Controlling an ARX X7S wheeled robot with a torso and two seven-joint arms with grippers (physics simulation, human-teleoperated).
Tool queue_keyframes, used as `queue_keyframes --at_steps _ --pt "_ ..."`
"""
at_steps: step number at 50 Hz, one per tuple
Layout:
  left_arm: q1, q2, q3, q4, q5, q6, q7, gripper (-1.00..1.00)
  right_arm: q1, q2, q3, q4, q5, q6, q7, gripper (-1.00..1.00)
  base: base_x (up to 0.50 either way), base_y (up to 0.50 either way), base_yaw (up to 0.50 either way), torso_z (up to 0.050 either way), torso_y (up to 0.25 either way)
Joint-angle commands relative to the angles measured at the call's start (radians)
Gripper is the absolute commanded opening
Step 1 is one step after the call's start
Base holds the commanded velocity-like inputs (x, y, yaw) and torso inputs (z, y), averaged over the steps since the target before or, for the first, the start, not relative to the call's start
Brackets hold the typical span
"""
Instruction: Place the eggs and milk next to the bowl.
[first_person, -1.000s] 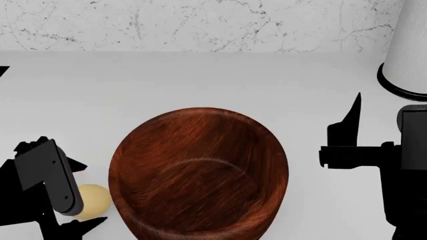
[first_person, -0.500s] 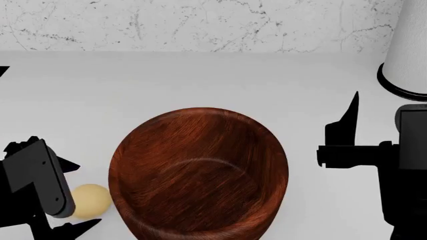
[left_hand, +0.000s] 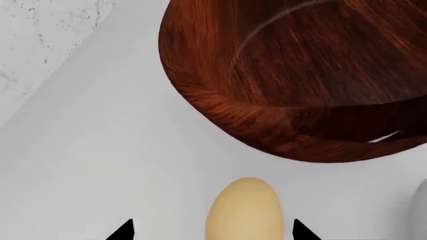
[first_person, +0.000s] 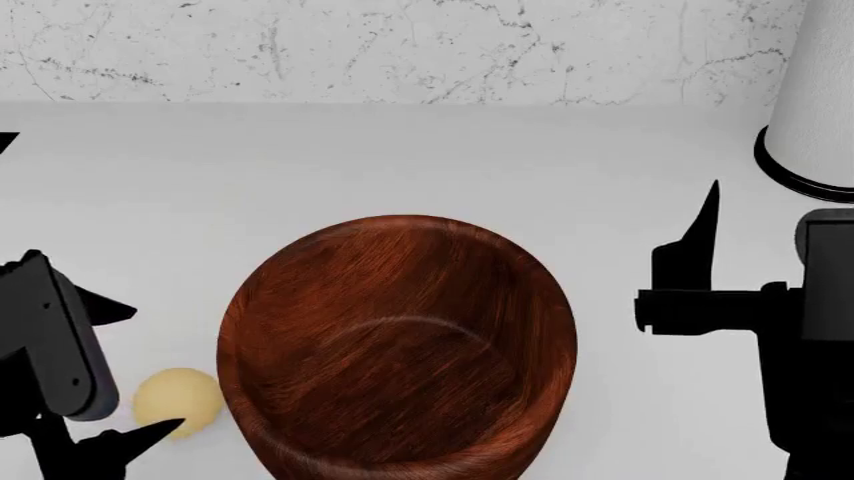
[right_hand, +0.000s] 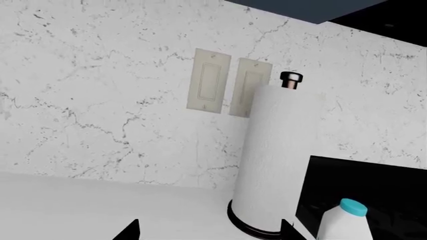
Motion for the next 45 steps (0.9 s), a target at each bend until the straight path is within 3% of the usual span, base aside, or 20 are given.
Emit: queue_keyframes --at_steps 1,18,26,45 --pt "0.015 -0.036 -0.051 0.054 -0.048 -0.020 -0.020 1.00 0.001 -0.001 0.001 0.002 0.002 -0.006 0.001 1.00 0.00 0.00 0.00 0.000 0.000" --pt "0.129 -0.075 -0.274 0.101 -0.225 -0.018 -0.168 1.00 -0.005 0.002 0.008 -0.009 0.008 -0.005 0.006 1.00 0.00 0.00 0.00 0.000 0.000" --pt "0.178 -0.042 -0.429 0.085 -0.310 -0.018 -0.329 1.00 0.017 0.002 0.001 -0.018 0.013 0.014 0.011 1.00 0.00 0.00 0.00 0.000 0.000" --pt "0.245 0.043 -0.520 0.047 -0.271 0.049 -0.530 1.00 0.041 0.015 -0.002 -0.028 0.023 0.041 0.014 1.00 0.00 0.00 0.00 0.000 0.000"
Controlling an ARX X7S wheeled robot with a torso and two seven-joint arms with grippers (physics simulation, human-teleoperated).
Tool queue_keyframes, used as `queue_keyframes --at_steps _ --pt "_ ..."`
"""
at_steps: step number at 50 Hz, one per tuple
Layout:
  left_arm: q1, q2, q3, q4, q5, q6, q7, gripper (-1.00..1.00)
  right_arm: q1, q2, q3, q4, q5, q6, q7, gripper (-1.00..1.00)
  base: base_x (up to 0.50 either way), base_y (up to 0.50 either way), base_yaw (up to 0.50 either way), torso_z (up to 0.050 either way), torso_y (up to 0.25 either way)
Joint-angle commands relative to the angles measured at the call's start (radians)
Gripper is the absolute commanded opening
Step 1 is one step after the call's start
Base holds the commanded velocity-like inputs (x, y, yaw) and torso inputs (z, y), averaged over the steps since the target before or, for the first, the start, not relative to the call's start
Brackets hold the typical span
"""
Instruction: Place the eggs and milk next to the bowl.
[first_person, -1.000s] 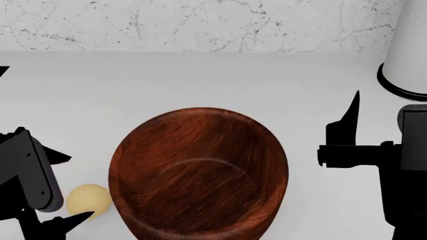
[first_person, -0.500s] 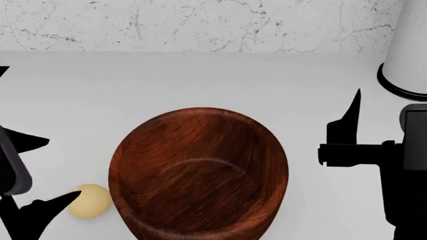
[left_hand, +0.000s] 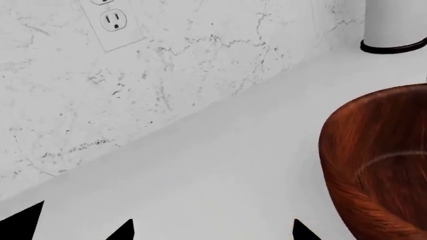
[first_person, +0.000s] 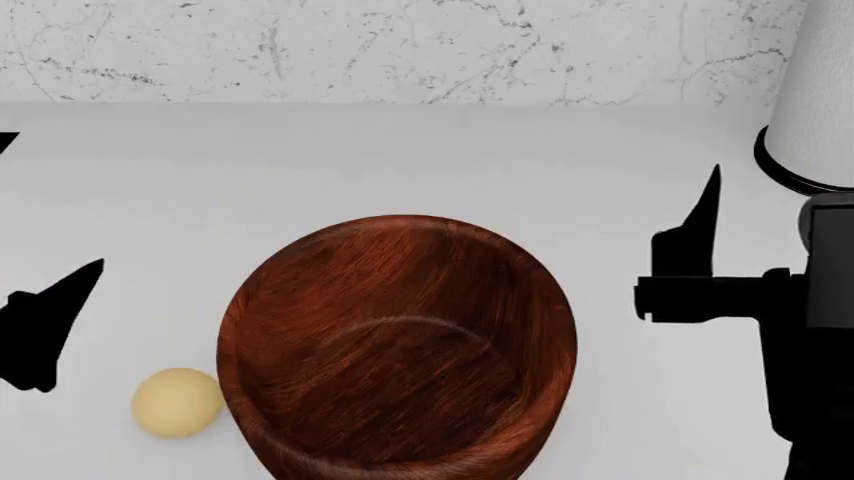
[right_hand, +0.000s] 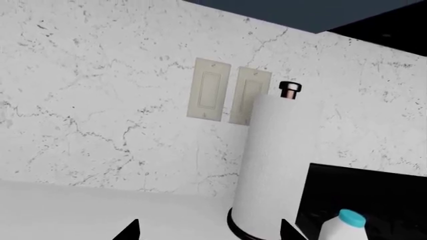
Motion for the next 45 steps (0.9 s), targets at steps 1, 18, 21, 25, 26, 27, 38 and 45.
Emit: queue_keyframes --at_steps 1,18,21,25,26,27,38,45 --pt "0.046 0.054 -0.066 -0.008 0.014 0.035 -0.142 1.00 0.016 0.009 -0.001 -0.008 0.007 0.020 0.002 1.00 0.00 0.00 0.00 0.000 0.000" --pt "0.073 0.168 -0.137 -0.042 0.051 0.078 -0.341 1.00 0.039 0.013 -0.011 0.003 0.006 0.025 0.001 1.00 0.00 0.00 0.00 0.000 0.000" --pt "0.067 0.178 -0.140 -0.047 0.056 0.079 -0.357 1.00 0.043 0.013 -0.015 0.007 0.005 0.024 -0.001 1.00 0.00 0.00 0.00 0.000 0.000" --pt "0.065 0.194 -0.152 -0.058 0.059 0.085 -0.382 1.00 0.049 0.015 -0.016 0.007 0.006 0.030 0.000 1.00 0.00 0.00 0.00 0.000 0.000" --pt "0.067 0.202 -0.158 -0.065 0.062 0.090 -0.394 1.00 0.051 0.016 -0.016 0.006 0.008 0.033 0.001 1.00 0.00 0.00 0.00 0.000 0.000" --pt "0.069 0.203 -0.158 -0.065 0.058 0.087 -0.395 1.00 0.049 0.016 -0.016 0.007 0.007 0.031 0.000 1.00 0.00 0.00 0.00 0.000 0.000" --pt "0.092 0.214 -0.167 -0.069 0.080 0.115 -0.425 1.00 0.044 0.021 -0.013 0.006 0.009 0.031 0.002 1.00 0.00 0.00 0.00 0.000 0.000" --pt "0.104 0.217 -0.179 -0.068 0.084 0.127 -0.440 1.00 0.051 0.020 -0.021 0.006 0.008 0.035 0.003 1.00 0.00 0.00 0.00 0.000 0.000"
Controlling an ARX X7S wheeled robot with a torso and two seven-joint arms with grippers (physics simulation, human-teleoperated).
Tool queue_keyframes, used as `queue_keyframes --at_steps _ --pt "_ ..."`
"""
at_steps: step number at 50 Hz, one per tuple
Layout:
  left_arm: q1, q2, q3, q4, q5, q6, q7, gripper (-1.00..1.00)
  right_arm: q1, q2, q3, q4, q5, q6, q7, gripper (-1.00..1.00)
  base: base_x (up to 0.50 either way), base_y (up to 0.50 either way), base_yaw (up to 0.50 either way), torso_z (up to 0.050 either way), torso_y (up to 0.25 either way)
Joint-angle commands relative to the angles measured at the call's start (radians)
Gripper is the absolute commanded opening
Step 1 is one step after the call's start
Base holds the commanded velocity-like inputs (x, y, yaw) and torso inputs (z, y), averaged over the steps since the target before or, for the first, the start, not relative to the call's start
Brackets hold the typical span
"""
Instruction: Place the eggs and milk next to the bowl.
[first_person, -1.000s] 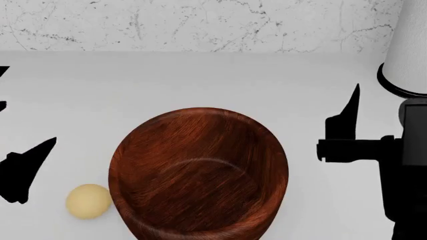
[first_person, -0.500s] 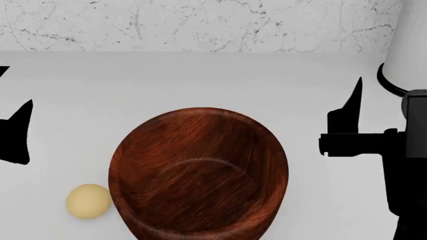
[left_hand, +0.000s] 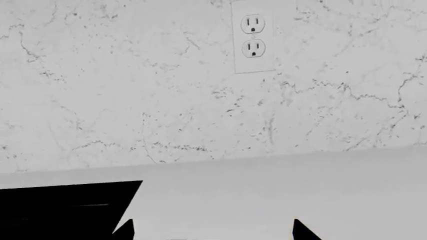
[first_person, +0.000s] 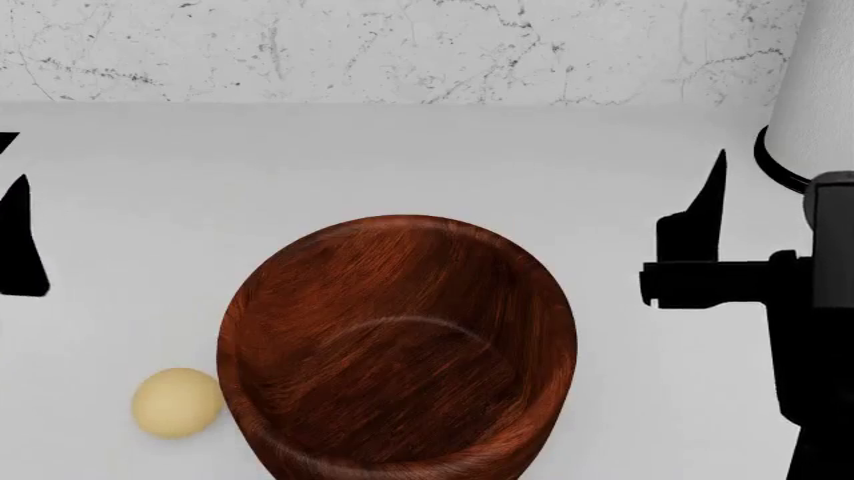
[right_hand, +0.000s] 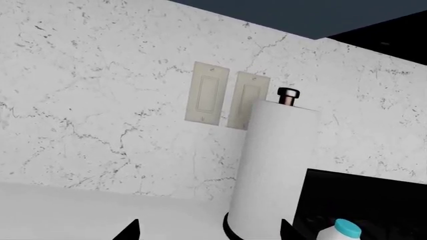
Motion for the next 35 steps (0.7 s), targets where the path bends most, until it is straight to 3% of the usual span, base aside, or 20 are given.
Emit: queue_keyframes --at_steps 1,12,35 --pt "0.019 0.013 -0.019 -0.002 0.010 0.019 -0.036 1.00 0.007 0.002 -0.007 0.002 -0.001 0.003 0.001 1.00 0.00 0.00 0.00 0.000 0.000" --pt "0.025 0.009 -0.022 0.002 0.015 0.033 -0.036 1.00 -0.005 0.010 0.003 -0.017 0.007 0.015 0.008 1.00 0.00 0.00 0.00 0.000 0.000" --pt "0.018 0.006 -0.012 0.003 0.038 0.058 -0.035 1.00 -0.029 -0.018 0.148 -0.105 0.102 0.231 0.155 1.00 0.00 0.00 0.00 0.000 0.000"
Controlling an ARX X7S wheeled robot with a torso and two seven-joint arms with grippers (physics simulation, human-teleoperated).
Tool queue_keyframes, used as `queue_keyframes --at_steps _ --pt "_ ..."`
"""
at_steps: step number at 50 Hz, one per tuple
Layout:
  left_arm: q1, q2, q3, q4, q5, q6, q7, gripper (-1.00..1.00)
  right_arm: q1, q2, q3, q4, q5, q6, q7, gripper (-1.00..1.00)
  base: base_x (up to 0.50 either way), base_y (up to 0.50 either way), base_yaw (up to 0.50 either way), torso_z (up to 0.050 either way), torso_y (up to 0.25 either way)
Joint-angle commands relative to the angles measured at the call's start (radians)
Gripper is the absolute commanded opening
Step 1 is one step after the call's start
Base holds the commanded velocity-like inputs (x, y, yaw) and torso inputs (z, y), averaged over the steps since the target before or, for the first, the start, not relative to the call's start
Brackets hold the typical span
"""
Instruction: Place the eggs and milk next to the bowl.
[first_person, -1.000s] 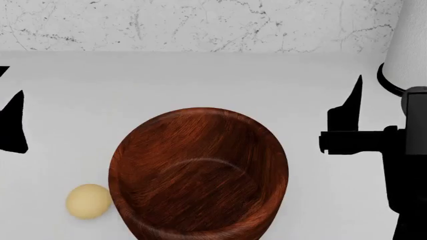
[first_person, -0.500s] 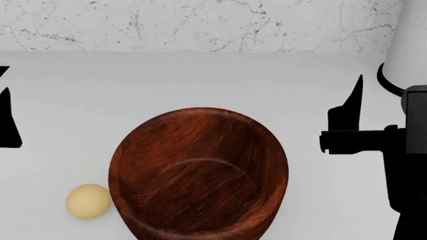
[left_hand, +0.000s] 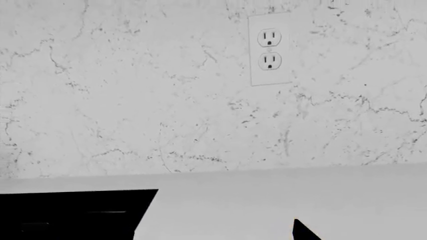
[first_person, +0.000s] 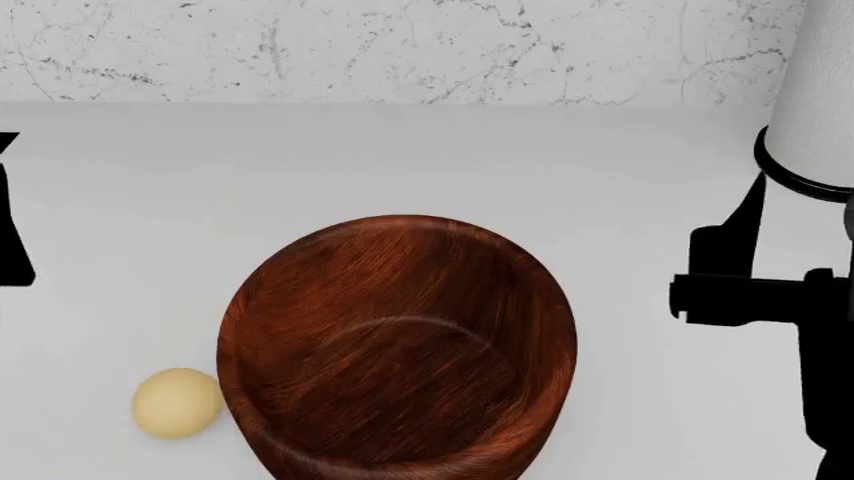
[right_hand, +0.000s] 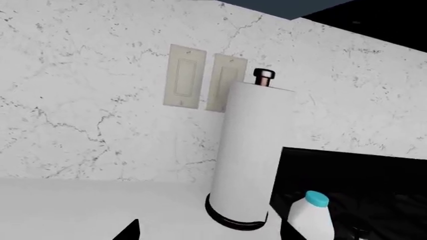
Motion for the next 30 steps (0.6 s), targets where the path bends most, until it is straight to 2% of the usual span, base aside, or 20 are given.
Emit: queue_keyframes --at_steps 1,10,30 --pt "-0.002 0.001 0.003 -0.005 0.007 0.013 0.002 1.00 -0.009 -0.026 0.080 -0.030 0.046 0.103 0.080 1.00 0.00 0.00 0.00 0.000 0.000" --pt "0.004 0.004 0.007 -0.017 0.013 0.028 0.010 1.00 -0.026 -0.035 0.101 -0.032 0.035 0.132 0.129 1.00 0.00 0.00 0.00 0.000 0.000" --pt "0.025 0.000 0.007 -0.022 0.017 0.047 0.016 1.00 -0.020 -0.004 0.088 0.112 -0.033 0.049 0.112 1.00 0.00 0.00 0.00 0.000 0.000"
